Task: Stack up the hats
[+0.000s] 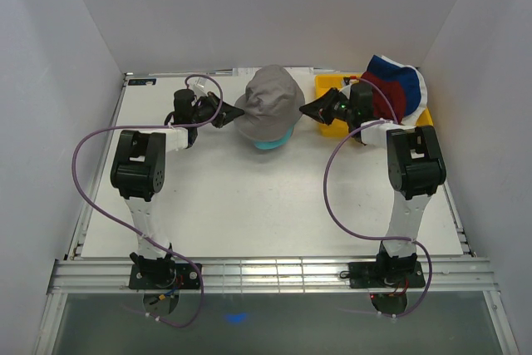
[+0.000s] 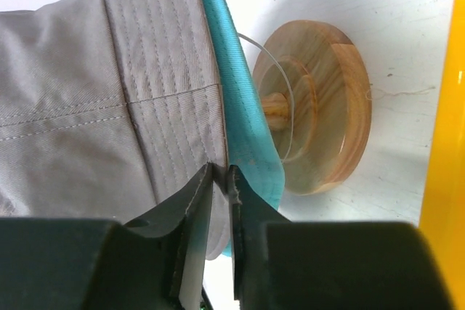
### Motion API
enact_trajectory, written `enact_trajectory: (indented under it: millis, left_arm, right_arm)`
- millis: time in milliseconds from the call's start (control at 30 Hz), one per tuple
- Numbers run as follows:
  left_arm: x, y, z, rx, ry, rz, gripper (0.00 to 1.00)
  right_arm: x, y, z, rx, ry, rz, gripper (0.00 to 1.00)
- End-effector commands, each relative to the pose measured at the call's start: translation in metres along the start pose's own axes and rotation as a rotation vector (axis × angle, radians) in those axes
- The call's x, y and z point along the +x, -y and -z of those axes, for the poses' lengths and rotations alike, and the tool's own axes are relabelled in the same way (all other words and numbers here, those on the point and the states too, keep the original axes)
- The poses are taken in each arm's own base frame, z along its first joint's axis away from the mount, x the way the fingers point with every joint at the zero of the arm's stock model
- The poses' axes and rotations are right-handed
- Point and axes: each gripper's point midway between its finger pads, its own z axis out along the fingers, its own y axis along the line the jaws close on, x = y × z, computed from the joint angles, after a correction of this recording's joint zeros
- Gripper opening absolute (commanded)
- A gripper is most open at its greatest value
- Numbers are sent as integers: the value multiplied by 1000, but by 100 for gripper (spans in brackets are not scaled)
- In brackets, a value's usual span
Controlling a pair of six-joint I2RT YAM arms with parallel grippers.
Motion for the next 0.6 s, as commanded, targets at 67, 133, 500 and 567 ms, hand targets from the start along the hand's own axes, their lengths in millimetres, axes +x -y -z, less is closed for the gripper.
enact_trajectory:
  millis: [67,133,500,567]
  left_arm:
    - [-8,-8,2,-38,15,-7,0]
    - [-9,-8,2,-38,17,-8,0]
    - [-18,-4,1,-38,29,4,1]
    - [-17,-7,1,-42,25,13,3]
  right_arm:
    - [1,8,0,7,3,23,8]
    - [3,15,0,33,3,23,8]
    - [15,71,13,291,-42,76,8]
    - [14,72,13,301,-45,87,8]
